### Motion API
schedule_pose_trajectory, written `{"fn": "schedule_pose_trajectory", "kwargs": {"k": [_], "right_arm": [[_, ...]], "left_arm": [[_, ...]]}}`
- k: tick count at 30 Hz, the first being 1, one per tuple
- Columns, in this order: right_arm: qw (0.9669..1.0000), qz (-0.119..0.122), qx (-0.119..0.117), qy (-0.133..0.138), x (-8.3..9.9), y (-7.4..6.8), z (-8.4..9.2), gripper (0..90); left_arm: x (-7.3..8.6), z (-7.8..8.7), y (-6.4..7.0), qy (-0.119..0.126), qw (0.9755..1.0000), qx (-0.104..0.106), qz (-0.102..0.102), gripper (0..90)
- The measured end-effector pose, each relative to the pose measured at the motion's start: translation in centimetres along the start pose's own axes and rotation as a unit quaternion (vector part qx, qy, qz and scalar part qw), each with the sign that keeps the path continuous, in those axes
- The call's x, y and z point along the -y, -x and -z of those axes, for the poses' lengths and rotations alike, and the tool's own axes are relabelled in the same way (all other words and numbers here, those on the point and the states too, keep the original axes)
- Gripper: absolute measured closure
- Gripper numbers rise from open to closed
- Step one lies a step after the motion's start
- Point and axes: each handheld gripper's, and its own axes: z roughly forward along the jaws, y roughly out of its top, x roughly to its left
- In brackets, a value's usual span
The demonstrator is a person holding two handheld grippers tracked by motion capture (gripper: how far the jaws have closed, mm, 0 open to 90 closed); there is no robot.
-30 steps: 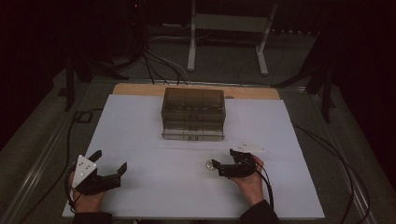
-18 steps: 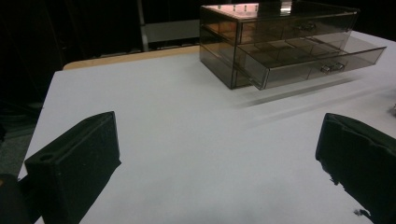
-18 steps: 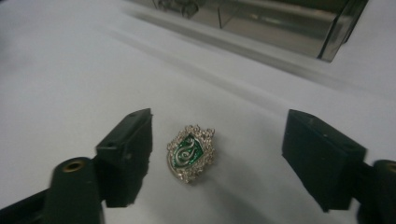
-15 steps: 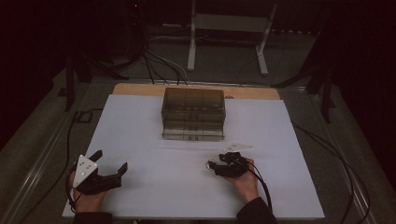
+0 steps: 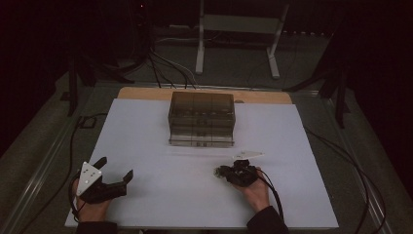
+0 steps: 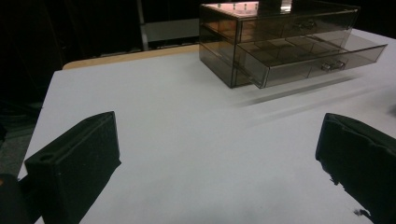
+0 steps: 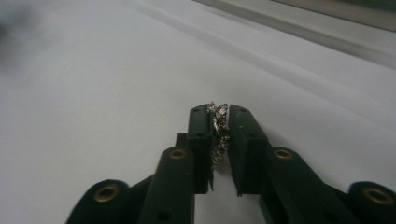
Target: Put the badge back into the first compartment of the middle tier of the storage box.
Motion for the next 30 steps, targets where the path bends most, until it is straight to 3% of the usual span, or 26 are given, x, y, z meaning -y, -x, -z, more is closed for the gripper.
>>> {"fn": "schedule_pose_trajectory", "kwargs": {"k": [10,21,27,30], "right_arm": [[0.9991,0.035,0.000,-0.023,0.08,-1.26,0.44,86.8],[0.9985,0.029,-0.002,-0.046,-0.20,-1.09,0.53,87.6],[0.9986,0.026,-0.003,-0.046,-0.28,-1.14,0.53,88.0],[0.9996,0.014,-0.004,-0.026,-0.59,-1.17,1.03,88.0]], "left_arm": [[0.02,-0.07,0.05,-0.001,1.0000,0.000,0.000,0.5],[0.02,-0.12,0.10,-0.003,1.0000,0.000,-0.002,0.5],[0.03,-0.10,0.03,-0.003,1.0000,0.000,-0.001,0.5],[0.03,-0.13,0.04,-0.004,1.0000,0.000,-0.002,0.5]]}}
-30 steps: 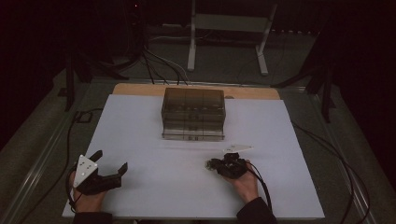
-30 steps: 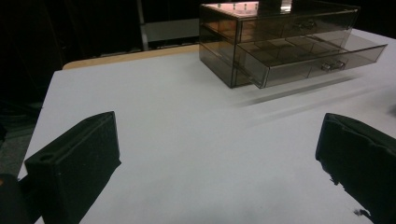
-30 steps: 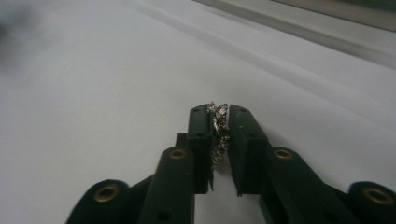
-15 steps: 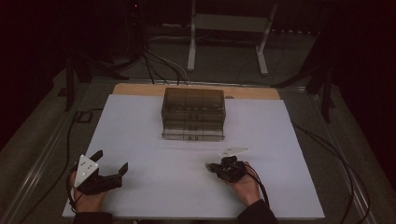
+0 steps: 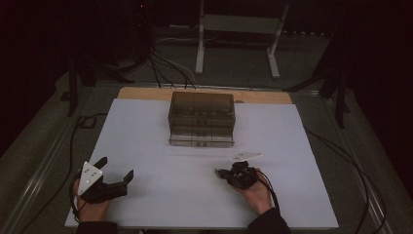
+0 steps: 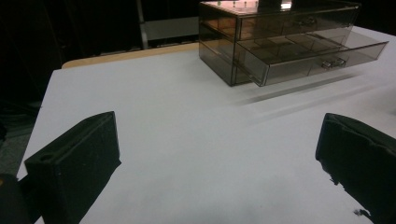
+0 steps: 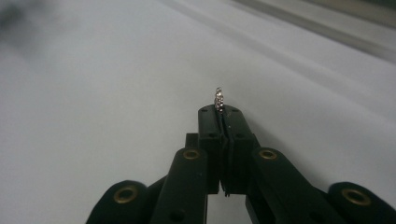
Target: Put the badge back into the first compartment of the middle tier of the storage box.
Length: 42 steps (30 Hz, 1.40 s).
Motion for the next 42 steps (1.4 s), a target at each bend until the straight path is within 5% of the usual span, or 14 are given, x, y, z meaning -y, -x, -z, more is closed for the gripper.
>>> {"fn": "schedule_pose_trajectory", "kwargs": {"k": [42], "right_arm": [[0.9968,0.005,-0.002,0.080,-6.4,-1.1,1.1,88.0]], "left_arm": [[0.0,0.0,0.0,-0.001,1.0000,-0.002,-0.004,0.5]]}}
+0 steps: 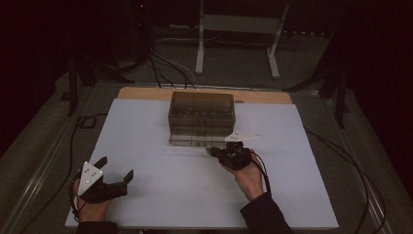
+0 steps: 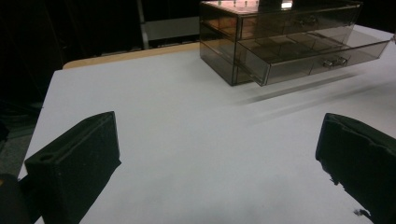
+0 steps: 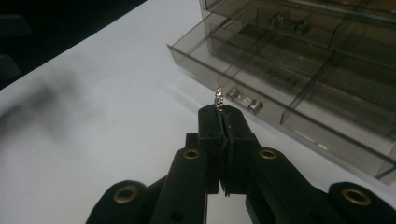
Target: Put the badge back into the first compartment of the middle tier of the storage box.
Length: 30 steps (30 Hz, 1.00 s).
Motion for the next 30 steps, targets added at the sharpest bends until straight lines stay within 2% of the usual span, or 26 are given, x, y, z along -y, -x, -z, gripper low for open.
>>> {"fn": "schedule_pose_trajectory", "kwargs": {"k": [17,30], "right_arm": [[0.9996,-0.017,-0.009,0.023,-1.8,0.3,-0.8,87.9],[0.9991,-0.027,-0.006,0.032,-2.9,0.5,-1.4,88.0]], "left_arm": [[0.0,-0.2,0.1,-0.003,1.0000,0.000,-0.003,0.5],[0.0,-0.2,0.1,-0.004,1.0000,0.000,-0.003,0.5]]}}
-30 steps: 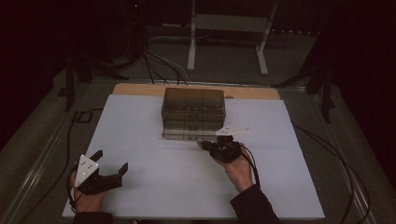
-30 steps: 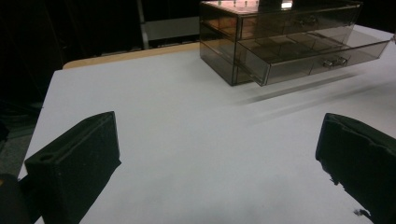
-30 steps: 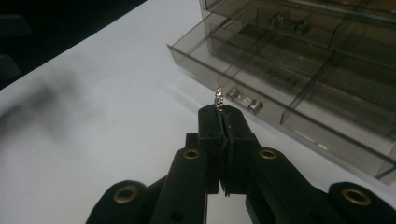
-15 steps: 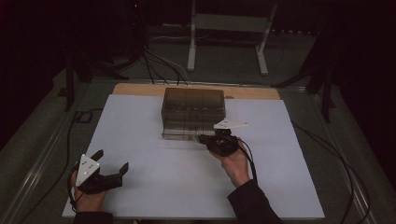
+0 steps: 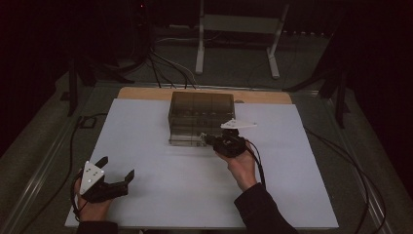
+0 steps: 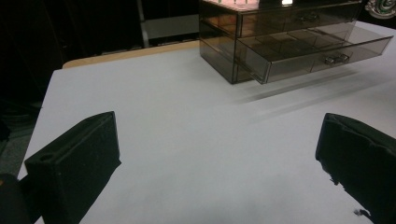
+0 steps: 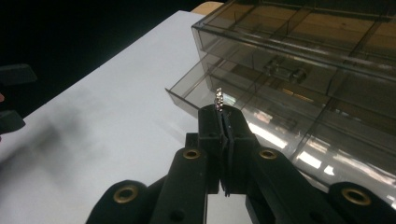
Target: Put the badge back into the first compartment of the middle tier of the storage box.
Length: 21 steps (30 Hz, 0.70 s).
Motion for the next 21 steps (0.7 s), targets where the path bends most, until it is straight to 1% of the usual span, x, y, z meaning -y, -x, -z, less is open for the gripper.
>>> {"fn": "schedule_pose_trajectory", "kwargs": {"k": [10,15,21], "right_arm": [[0.9999,-0.008,-0.002,0.008,-0.8,0.0,-0.6,88.0],[0.9999,-0.010,-0.002,0.008,-1.1,-0.1,-1.3,87.9],[0.9998,-0.016,-0.003,0.006,-1.1,0.0,-2.1,87.9]], "left_arm": [[0.0,0.0,0.0,0.002,1.0000,0.000,0.003,0.5],[0.0,-0.2,0.0,-0.001,1.0000,0.002,0.000,0.5],[0.0,-0.2,-0.1,-0.003,1.0000,0.000,0.003,0.5]]}}
